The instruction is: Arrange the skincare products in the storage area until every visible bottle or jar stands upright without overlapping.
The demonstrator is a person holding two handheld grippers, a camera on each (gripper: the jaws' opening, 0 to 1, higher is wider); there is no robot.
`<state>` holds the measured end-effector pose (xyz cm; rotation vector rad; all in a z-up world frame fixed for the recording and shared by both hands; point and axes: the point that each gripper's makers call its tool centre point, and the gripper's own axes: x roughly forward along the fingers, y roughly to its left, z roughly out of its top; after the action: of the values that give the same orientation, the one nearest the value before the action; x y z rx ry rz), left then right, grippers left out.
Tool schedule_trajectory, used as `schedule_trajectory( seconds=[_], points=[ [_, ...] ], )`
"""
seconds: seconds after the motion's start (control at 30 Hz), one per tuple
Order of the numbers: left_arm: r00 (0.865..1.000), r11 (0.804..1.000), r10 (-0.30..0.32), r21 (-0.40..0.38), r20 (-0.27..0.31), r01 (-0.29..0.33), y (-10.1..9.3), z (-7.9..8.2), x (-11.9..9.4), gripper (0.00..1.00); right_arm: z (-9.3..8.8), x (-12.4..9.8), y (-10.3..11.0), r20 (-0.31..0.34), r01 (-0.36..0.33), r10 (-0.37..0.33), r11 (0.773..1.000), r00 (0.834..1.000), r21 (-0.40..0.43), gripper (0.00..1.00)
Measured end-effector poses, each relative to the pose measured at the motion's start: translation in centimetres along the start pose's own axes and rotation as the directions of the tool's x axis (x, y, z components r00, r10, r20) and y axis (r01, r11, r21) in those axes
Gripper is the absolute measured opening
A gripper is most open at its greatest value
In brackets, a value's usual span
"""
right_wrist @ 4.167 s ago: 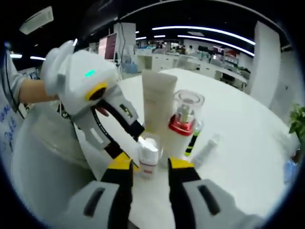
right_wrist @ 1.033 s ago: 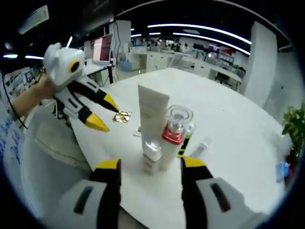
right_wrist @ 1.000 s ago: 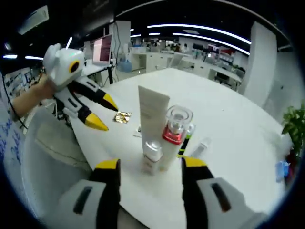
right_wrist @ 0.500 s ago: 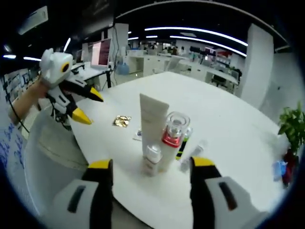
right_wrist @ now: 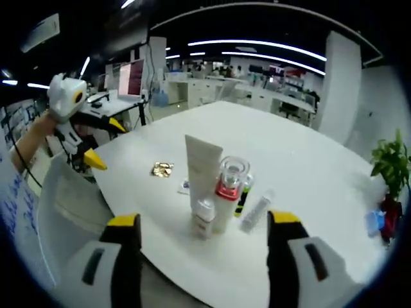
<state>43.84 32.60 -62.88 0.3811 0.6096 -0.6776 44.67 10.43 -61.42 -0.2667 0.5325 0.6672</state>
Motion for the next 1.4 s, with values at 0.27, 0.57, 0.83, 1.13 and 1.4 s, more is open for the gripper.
schedule_trajectory(
  seconds=[0.27,0.57,0.83,1.13,1.4],
  points=[
    [1.0,0.998,-0.024,-0.05,0.007,0.024,-0.6,-0.8,-0.3,0.77,0.1,-0.3,-0.4,0.006,0.015,-0.015,1.0,1.0,0.014,0.93],
    [1.0,0.995,-0.017,-0.1,-0.008,0.016,-0.6,-1.8,-1.2,0.86,-0.3,-0.7,-0.9,0.0,0.033,-0.033,0.999,0.999,0.016,0.99],
    [1.0,0.995,0.013,-0.096,0.007,-0.013,0.1,-2.0,-1.5,0.94,-0.2,-0.4,-1.1,0.01,0.036,-0.036,0.999,0.999,-0.02,0.99],
    [1.0,0.994,0.005,-0.108,0.028,-0.002,0.1,-1.8,-1.8,0.97,-0.3,-0.1,-1.6,-0.001,0.035,-0.035,0.999,0.999,-0.016,1.0],
    [0.998,0.994,0.004,-0.111,0.059,0.003,0.3,-0.9,-1.9,0.97,-1.0,0.6,-1.8,-0.026,-0.008,0.008,1.0,1.0,0.011,1.0]
  ],
)
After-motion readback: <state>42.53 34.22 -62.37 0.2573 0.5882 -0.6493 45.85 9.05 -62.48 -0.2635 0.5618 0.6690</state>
